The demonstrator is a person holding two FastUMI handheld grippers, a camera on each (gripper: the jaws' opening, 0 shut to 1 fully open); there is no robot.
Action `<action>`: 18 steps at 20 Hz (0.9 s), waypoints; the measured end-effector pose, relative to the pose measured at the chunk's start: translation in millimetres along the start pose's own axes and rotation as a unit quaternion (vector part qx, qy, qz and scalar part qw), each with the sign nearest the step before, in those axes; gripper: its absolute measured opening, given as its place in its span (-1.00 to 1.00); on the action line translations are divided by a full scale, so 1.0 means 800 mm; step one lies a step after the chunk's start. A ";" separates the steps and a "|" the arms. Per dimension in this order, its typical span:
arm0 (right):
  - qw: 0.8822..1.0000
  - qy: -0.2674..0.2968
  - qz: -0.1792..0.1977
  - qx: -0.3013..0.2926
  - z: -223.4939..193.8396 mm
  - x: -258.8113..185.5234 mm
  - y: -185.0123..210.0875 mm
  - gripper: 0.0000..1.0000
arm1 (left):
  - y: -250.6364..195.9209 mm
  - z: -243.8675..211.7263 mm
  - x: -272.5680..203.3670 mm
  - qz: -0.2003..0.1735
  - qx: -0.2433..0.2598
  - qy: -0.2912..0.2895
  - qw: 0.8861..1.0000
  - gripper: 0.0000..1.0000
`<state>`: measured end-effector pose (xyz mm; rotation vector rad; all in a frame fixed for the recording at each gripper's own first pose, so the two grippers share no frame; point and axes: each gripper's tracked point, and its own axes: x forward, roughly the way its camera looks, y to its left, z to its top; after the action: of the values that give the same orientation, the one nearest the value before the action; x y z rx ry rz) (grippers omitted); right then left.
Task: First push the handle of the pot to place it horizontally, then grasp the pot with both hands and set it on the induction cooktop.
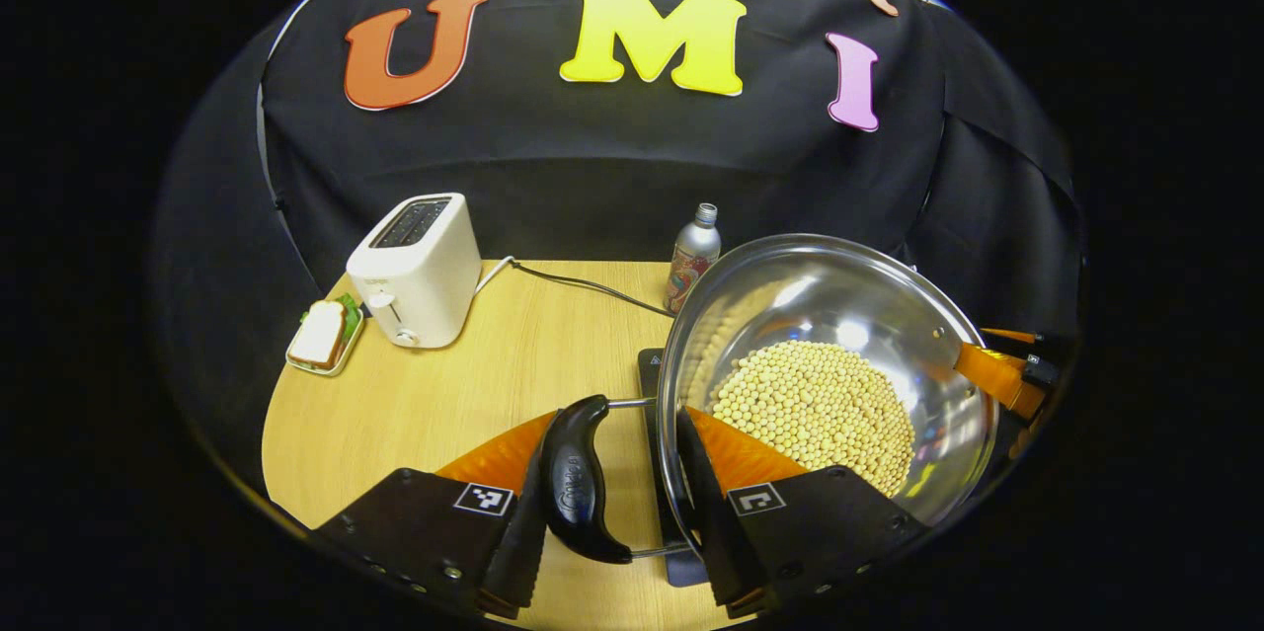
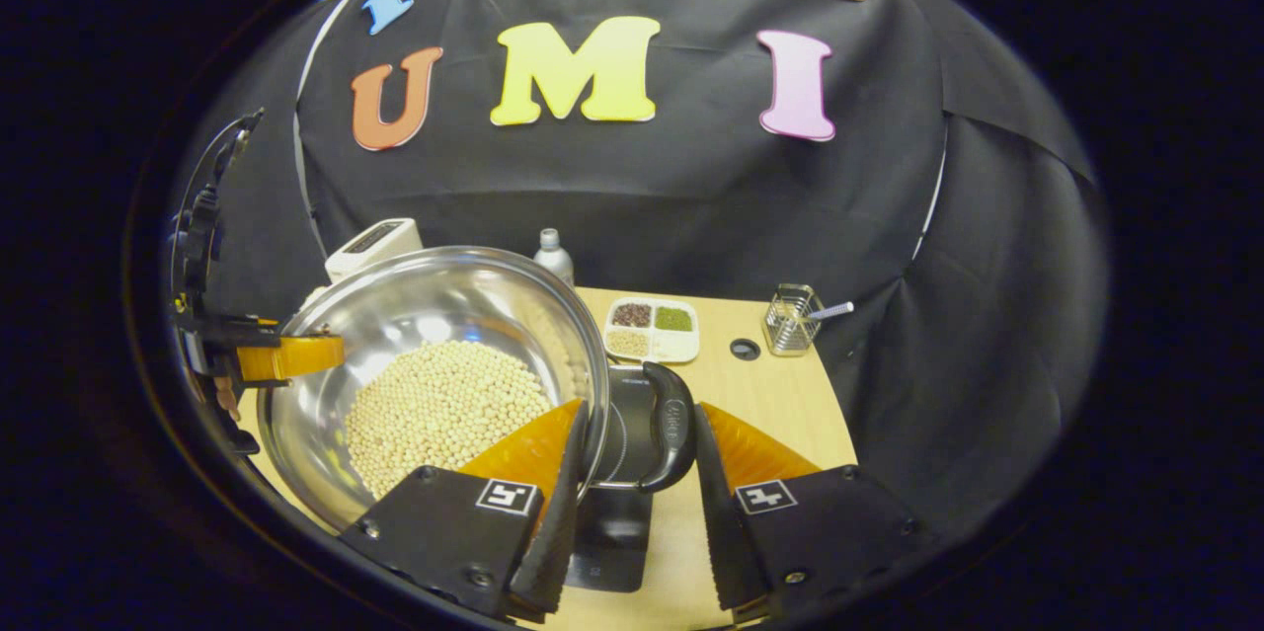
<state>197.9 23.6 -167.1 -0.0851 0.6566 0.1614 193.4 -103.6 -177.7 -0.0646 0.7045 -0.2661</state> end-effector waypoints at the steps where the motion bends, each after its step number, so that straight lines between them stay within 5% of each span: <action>1: 1.000 0.003 -0.001 0.003 -0.004 0.009 -0.005 0.18 | -0.004 -0.003 0.008 -0.001 -0.001 0.004 1.000 0.27; 17: 1.000 0.015 -0.014 0.016 -0.077 0.156 -0.029 0.19 | -0.010 -0.056 0.159 -0.001 -0.023 0.024 0.999 0.27; 18: 0.999 -0.017 -0.011 0.025 -0.066 0.159 -0.030 0.14 | -0.012 -0.050 0.158 -0.002 -0.018 0.008 1.000 0.28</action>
<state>269.7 8.4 -286.4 -0.0413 0.6245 0.1250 257.3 -144.7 -286.5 -0.0989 0.7261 -0.2582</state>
